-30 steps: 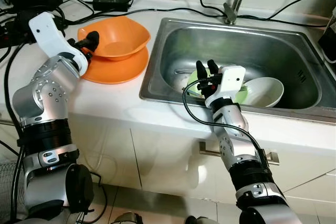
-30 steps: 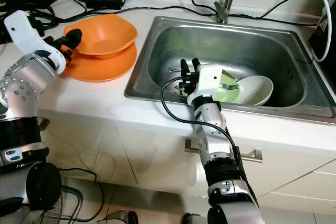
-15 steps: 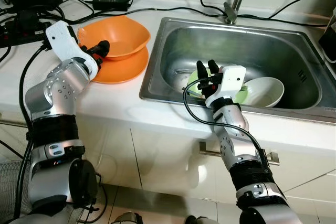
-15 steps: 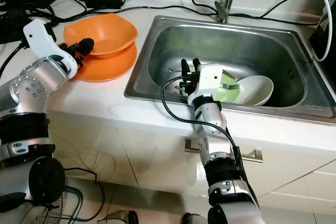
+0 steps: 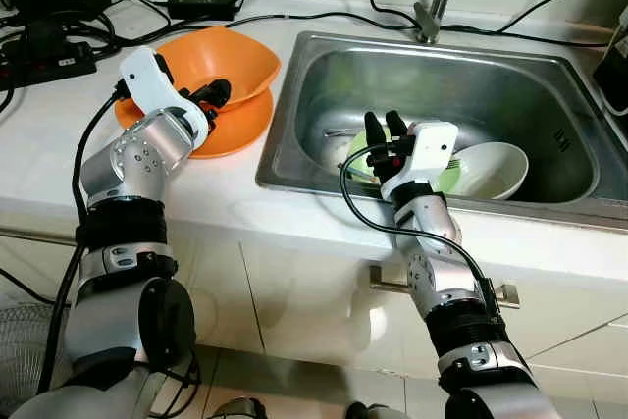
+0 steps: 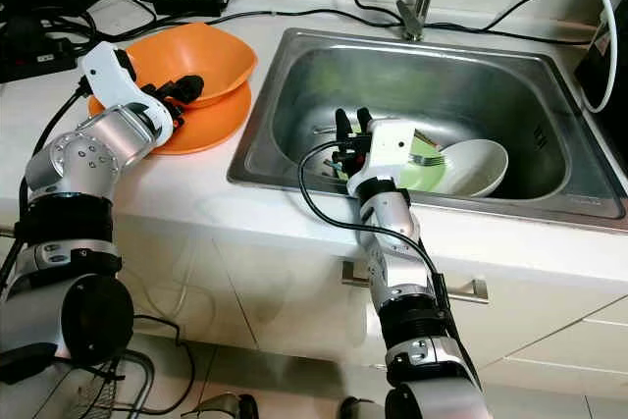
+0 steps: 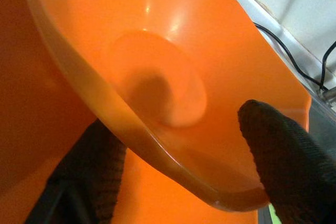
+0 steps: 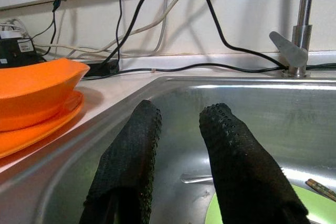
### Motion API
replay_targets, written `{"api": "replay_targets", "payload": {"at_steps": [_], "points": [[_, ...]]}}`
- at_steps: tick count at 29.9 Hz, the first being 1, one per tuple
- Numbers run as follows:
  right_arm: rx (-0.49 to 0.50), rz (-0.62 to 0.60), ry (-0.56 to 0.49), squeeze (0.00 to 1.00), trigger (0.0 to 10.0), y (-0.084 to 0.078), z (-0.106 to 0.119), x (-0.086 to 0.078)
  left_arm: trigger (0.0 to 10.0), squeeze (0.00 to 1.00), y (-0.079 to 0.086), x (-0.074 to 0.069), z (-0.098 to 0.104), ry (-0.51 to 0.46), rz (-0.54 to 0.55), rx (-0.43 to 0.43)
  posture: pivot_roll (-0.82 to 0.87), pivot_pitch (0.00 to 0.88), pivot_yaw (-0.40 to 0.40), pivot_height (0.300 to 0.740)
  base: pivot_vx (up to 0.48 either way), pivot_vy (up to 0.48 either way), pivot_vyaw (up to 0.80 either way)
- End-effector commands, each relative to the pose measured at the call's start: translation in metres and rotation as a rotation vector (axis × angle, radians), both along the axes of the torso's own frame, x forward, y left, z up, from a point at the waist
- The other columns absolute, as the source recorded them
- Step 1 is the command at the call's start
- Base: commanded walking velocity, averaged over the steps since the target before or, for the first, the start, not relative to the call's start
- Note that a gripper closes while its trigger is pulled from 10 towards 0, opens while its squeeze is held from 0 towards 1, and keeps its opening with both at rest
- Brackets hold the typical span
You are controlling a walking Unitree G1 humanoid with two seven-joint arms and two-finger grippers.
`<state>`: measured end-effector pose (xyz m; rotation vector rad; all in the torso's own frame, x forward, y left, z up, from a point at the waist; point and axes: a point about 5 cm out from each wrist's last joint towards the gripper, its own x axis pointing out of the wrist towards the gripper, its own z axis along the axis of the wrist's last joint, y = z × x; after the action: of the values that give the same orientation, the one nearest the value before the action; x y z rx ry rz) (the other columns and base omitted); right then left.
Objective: Kitchen organization
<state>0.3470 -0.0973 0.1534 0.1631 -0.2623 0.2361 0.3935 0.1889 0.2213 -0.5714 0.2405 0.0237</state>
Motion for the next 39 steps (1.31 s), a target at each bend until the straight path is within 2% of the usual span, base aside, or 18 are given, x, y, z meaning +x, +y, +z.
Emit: {"api": "replay_targets", "payload": {"at_steps": [1,9,17,27,39], "points": [[0.003,-0.012,0.088,0.0,10.0,-0.005,-0.019,-0.002,0.0,0.0,-0.006,0.003,0.003,-0.001,-0.007,-0.007,0.02,0.076,0.006,0.74,0.0,0.0,0.0],[0.004,-0.013,0.09,0.0,10.0,-0.005,-0.019,-0.002,0.0,0.0,-0.009,0.005,0.004,-0.004,-0.004,-0.014,0.02,0.074,0.005,0.74,0.0,0.0,0.0],[0.009,-0.004,0.095,0.0,10.0,-0.003,-0.02,-0.002,0.0,0.0,-0.001,0.005,0.002,-0.001,0.03,-0.019,0.03,0.069,0.005,0.74,0.0,0.0,0.0],[-0.004,0.007,0.11,0.0,10.0,-0.001,-0.022,-0.001,0.0,0.0,-0.003,0.002,-0.01,0.019,0.045,-0.034,0.03,0.077,0.0,0.74,0.0,0.0,0.0],[-0.008,0.018,0.114,0.0,10.0,0.001,-0.023,-0.002,0.0,0.0,-0.004,0.001,-0.006,-0.002,0.063,-0.014,0.03,0.079,-0.001,0.74,0.0,0.0,0.0]]}}
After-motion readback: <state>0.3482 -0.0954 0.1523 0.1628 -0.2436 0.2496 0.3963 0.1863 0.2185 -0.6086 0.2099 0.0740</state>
